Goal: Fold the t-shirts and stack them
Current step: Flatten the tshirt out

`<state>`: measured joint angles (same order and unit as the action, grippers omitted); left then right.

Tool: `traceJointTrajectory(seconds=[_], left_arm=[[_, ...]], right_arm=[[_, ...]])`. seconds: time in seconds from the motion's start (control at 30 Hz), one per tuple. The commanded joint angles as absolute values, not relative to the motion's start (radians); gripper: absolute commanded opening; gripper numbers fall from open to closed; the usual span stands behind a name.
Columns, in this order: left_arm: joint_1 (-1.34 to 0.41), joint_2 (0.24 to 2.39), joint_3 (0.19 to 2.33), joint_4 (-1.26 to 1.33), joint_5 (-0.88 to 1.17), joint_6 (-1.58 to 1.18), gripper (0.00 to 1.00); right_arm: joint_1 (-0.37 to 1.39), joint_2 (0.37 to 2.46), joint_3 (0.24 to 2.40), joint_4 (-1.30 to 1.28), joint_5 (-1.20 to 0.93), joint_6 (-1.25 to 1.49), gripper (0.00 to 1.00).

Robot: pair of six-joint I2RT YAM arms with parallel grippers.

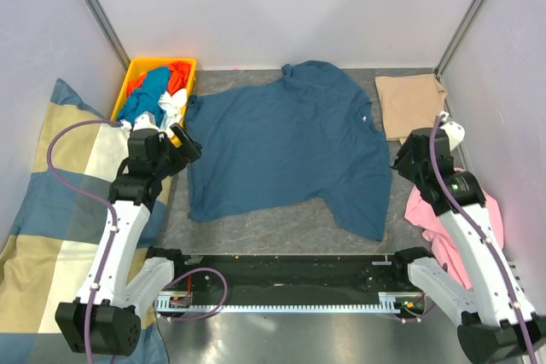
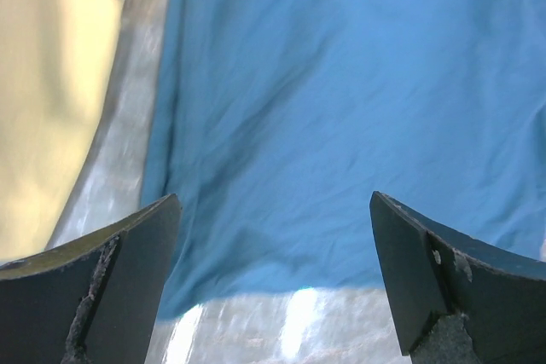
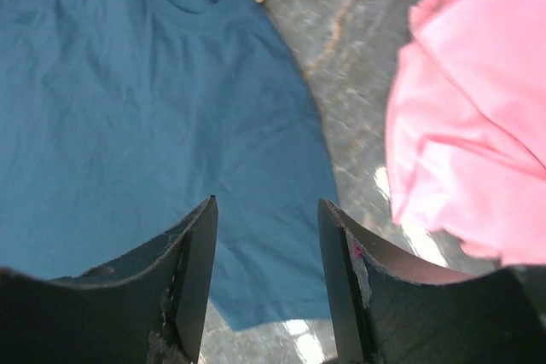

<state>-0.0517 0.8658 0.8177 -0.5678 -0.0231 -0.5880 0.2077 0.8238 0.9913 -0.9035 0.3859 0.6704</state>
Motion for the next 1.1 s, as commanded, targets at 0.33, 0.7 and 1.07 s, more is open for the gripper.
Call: traceJointTrajectory(seconds=[0.33,0.7,1.07], left_arm=[[-0.377,1.296,0.873,-0.135,0.025,-0.546,1.0],[-0.471,1.477,0.85,-0.087,0.006,-0.581,1.0],[-0.466,1.453,0.798,-0.103,-0.046,-0.575,1.0]], right_arm=[[0.293,1.368,1.112,-0.471,0.128,0.459,0.64],[0.376,1.707,1.198,-0.359,0.089,0.422,0.65],[0.397,1.905,1.25,-0.509,0.314,0.411,0.73]])
